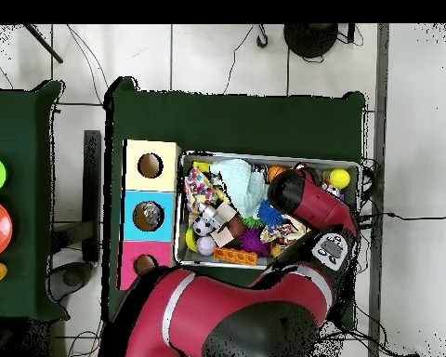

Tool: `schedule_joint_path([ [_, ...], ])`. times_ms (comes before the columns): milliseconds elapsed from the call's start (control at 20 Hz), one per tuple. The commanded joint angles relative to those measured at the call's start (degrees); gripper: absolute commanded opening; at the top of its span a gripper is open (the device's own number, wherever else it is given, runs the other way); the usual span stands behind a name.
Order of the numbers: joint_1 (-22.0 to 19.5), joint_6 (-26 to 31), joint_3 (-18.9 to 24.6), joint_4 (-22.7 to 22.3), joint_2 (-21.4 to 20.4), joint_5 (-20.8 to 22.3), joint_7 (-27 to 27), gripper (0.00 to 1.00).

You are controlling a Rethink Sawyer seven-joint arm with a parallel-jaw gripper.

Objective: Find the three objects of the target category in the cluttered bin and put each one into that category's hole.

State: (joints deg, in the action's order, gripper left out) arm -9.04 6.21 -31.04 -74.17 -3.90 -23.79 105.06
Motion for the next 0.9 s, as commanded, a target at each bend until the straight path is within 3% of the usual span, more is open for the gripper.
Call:
schedule_joint_path([
  [50,3.28,9.60,6.78,-4.18,-3.96,1.46,7.61,0.00],
  [500,11.34,20.85,-3.16,-5.40,-9.44,0.26,11.44,0.00],
  [900,16.82,34.72,-12.90,-4.26,-15.19,2.16,11.25,0.00],
])
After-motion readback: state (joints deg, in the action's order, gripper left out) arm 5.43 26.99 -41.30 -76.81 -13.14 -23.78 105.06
